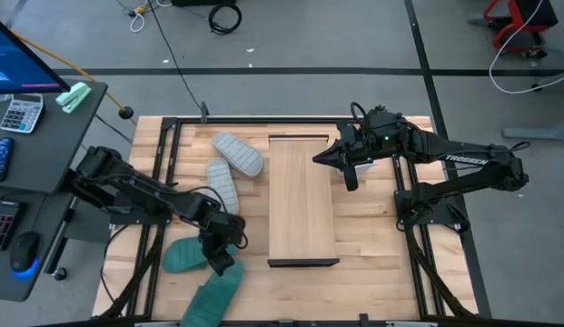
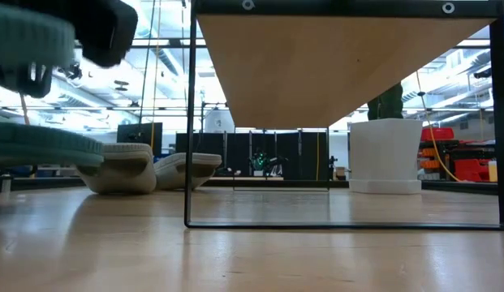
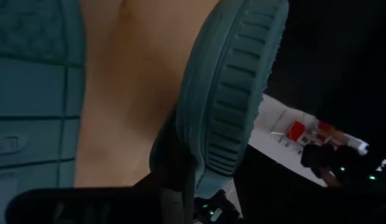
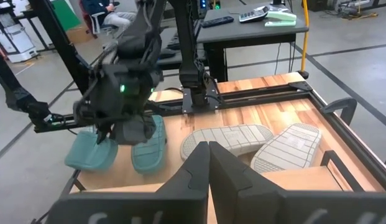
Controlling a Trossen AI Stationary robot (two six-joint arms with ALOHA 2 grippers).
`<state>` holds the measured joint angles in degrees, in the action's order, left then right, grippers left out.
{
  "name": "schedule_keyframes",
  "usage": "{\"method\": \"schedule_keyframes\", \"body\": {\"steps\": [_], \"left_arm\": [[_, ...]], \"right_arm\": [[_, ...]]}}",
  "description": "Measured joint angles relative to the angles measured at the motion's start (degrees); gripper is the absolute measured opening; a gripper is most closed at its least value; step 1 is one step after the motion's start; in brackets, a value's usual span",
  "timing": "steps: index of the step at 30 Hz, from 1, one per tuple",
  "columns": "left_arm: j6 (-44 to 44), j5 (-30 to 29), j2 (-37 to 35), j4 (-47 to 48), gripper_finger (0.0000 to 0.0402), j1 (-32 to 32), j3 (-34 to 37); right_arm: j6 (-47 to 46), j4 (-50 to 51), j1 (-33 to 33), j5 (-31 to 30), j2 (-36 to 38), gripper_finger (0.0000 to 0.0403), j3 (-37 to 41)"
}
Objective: Pick and place slides into the shelf
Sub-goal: Put the bottom green slide on the shelf
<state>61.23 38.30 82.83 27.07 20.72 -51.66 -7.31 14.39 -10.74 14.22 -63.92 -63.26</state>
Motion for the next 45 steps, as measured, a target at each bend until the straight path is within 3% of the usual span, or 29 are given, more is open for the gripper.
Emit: {"method": "schedule_keyframes", "body": {"steps": [9, 15, 24, 29, 32, 39, 45], "left_arm": [[3.33, -0.96, -14.41, 1.66, 0.0085, -4.51, -0.04], [3.92, -7.92, -26.33, 1.77, 0.0085, -9.27, -0.07], [-8.79, -32.89, -40.88, -1.93, 0.0083, -16.53, -0.09], [-26.93, -49.16, -43.86, -7.30, 0.0083, -18.04, -0.09], [-37.43, -54.67, -43.86, -11.64, 0.0083, -19.27, -0.11], [-50.05, -53.27, -41.10, -26.47, 0.0083, -23.34, -0.09], [-51.83, -47.07, -38.90, -30.09, 0.0082, -26.63, -0.11]], "right_arm": [[0.00, 2.50, 0.00, 0.02, 0.00, 0.0010, 0.00], [-0.01, 3.36, 0.00, 0.01, 0.00, 0.0010, 0.00], [-1.75, 3.52, 0.00, 0.15, 0.00, 0.0012, 0.00], [-4.10, 3.39, 0.00, 4.10, 0.00, 0.0011, 0.00], [-6.51, 2.58, 0.00, 5.92, 0.00, 0.0013, 0.00], [-7.30, -7.36, -0.02, 6.49, 0.00, 0.0014, 0.00], [1.73, -13.91, -0.02, 6.32, 0.00, 0.0032, 0.00]]}}
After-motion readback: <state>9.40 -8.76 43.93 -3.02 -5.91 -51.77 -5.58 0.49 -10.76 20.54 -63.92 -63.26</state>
